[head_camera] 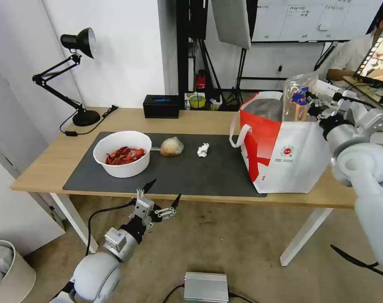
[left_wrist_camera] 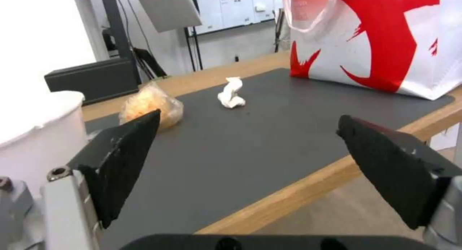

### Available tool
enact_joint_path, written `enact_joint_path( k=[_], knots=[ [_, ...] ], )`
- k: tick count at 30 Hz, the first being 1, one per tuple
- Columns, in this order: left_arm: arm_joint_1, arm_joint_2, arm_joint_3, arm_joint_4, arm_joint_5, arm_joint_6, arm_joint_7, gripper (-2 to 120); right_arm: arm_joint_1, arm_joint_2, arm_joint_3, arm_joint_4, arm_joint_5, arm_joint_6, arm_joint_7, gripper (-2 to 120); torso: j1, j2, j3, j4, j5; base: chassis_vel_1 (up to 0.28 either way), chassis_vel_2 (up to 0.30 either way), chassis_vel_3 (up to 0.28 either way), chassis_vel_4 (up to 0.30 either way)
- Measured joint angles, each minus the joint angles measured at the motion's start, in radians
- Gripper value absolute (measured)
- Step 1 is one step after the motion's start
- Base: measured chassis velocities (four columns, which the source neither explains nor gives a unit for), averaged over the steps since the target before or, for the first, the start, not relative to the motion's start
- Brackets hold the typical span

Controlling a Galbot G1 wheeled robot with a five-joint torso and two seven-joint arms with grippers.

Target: Pick up the trash from the table and place it into the takeout bag.

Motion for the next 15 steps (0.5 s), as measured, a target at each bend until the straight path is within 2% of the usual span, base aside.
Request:
enact_joint_path(
  k=[11,13,14,15],
  knots=[
    [-0.002,0.009,0.002,-0.002,-0.002,0.001,-0.004,100,-0.026,0.003,0.015,0.040,0.148,-0.038,0.082,0,0.000,0.000,0.000,-0.0001,0.0000,0.000,0.000,0.000,0.000],
    [-0.002,0.009,0.002,-0.002,-0.002,0.002,-0.004,100,-0.025,0.009,0.024,0.058,0.271,-0.060,0.148,0,0.000,0.000,0.000,0.0001,0.0000,0.000,0.000,0.000,0.000],
    [-0.002,0.009,0.002,-0.002,-0.002,0.002,-0.005,100,-0.019,0.012,0.032,0.069,0.361,-0.073,0.196,4,0.000,0.000,0.000,0.0000,0.0000,0.000,0.000,0.000,0.000],
    [-0.002,0.009,0.002,-0.002,-0.002,0.002,-0.005,100,-0.019,0.012,0.032,0.069,0.361,-0.073,0.196,4,0.000,0.000,0.000,0.0000,0.0000,0.000,0.000,0.000,0.000]
  ],
)
